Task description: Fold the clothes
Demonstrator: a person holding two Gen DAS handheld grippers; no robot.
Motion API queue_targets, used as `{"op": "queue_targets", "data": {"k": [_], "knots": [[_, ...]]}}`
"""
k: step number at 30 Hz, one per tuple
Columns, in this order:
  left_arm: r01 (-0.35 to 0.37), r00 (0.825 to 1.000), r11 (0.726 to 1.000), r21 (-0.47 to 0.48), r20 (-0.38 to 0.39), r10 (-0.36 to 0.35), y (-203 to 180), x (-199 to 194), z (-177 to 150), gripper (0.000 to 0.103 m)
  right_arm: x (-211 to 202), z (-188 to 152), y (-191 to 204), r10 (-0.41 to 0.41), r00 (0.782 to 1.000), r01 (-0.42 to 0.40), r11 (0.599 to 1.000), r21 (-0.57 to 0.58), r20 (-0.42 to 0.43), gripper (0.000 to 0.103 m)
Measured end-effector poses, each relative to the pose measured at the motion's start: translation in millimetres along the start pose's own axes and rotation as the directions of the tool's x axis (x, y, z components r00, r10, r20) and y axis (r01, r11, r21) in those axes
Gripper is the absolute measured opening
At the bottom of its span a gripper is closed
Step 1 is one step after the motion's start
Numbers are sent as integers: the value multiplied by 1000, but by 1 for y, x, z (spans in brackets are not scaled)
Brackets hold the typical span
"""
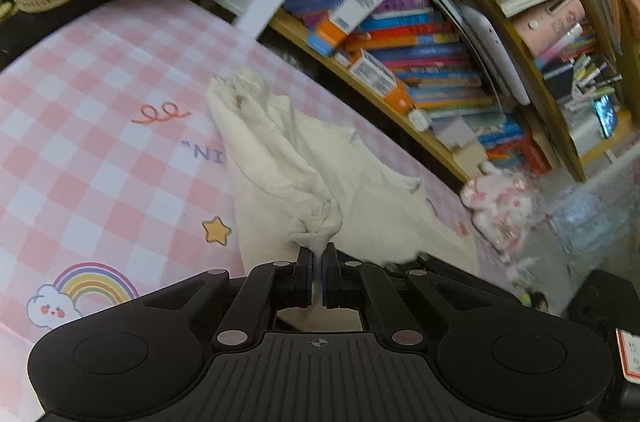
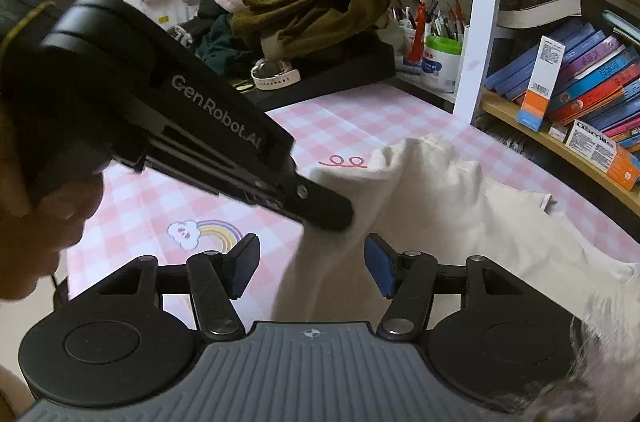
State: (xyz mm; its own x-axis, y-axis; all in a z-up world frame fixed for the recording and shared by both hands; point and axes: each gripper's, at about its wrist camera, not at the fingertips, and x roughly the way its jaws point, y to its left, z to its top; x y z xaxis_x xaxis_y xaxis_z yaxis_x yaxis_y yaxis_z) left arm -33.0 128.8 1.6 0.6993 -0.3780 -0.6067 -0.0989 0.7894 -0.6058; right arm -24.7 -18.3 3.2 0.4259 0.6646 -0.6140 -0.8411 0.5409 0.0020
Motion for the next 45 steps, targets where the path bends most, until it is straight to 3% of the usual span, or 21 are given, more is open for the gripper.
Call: {"op": "queue_targets", "data": {"k": [3, 5, 8, 11, 13, 15, 19, 24, 25, 26, 27, 28, 30, 32, 33, 35, 37, 39, 41, 43, 45], "knots": [[16, 1000, 1000, 15, -25, -16, 8, 0, 5, 4, 9, 4, 3, -35, 999, 35, 999, 30, -3, 42], [49, 998, 999, 2, -41, -49, 16, -3, 9, 6, 14, 3, 3, -62, 998, 63, 996, 61, -12, 18], [109, 992, 994, -18, -58, -110, 30, -11, 13, 17, 17, -2, -5, -75, 996, 80, 987, 139, -39, 6], [133, 991, 990, -55, -26, -135, 51, -25, 14, 38, 16, -6, -11, -145, 987, 155, 966, 205, -61, 6], [138, 990, 983, -117, -22, -141, 68, -27, 16, 57, 12, -8, -15, -178, 982, 188, 950, 249, -64, 6], [151, 987, 967, -203, -31, -161, 87, -24, 17, 65, 7, -9, -18, -205, 977, 214, 934, 286, -62, 6], [219, 966, 906, -363, -52, -255, 116, 1, 14, 71, -4, -7, -12, -224, 974, 225, 918, 326, -39, 6], [318, 919, 807, -499, -48, -392, 132, 35, 8, 76, 12, -1, 13, -130, 988, 149, 951, 271, -86, 6], [324, 914, 802, -502, -52, -401, 132, 38, 7, 76, 17, -1, 18, -97, 990, 121, 959, 257, -104, 9], [323, 913, 802, -502, -57, -404, 132, 40, 6, 76, 20, -1, 23, -80, 990, 107, 965, 241, -118, 21], [323, 912, 802, -502, -62, -406, 132, 42, 5, 76, 21, -1, 28, -76, 989, 104, 968, 226, -128, 30], [321, 913, 804, -501, -62, -403, 133, 42, 4, 76, 19, -1, 30, -71, 989, 99, 971, 219, -132, 47], [311, 919, 810, -496, -61, -390, 135, 41, 3, 74, 11, 1, 27, -56, 990, 84, 971, 224, -127, 49], [288, 930, 836, -467, -73, -361, 134, 39, 4, 70, 2, 3, 15, -48, 990, 81, 964, 255, -132, 50], [275, 935, 849, -452, -80, -346, 134, 37, 4, 61, -3, 5, 7, -50, 989, 86, 958, 274, -136, 52], [244, 944, 873, -423, -102, -313, 133, 36, 3, 45, -10, 10, -12, -64, 987, 109, 939, 326, -146, 69], [211, 951, 895, -393, -128, -280, 131, 37, 3, 30, -11, 19, -36, -98, 982, 153, 910, 386, -160, 73], [198, 954, 910, -365, -143, -265, 129, 37, 3, 21, 1, 31, -58, -149, 965, 229, 877, 422, -214, 79], [193, 957, 925, -327, -145, -251, 124, 35, 3, 10, 20, 42, -74, -206, 933, 321, 850, 417, -296, 79], [192, 961, 945, -266, -142, -236, 115, 30, 5, 7, 41, 52, -85, -235, 902, 379, 834, 401, -362, 79], [220, 962, 964, -152, -129, -240, 96, 23, 8, 7, 62, 65, -91, -223, 893, 381, 836, 394, -392, 79]]}}
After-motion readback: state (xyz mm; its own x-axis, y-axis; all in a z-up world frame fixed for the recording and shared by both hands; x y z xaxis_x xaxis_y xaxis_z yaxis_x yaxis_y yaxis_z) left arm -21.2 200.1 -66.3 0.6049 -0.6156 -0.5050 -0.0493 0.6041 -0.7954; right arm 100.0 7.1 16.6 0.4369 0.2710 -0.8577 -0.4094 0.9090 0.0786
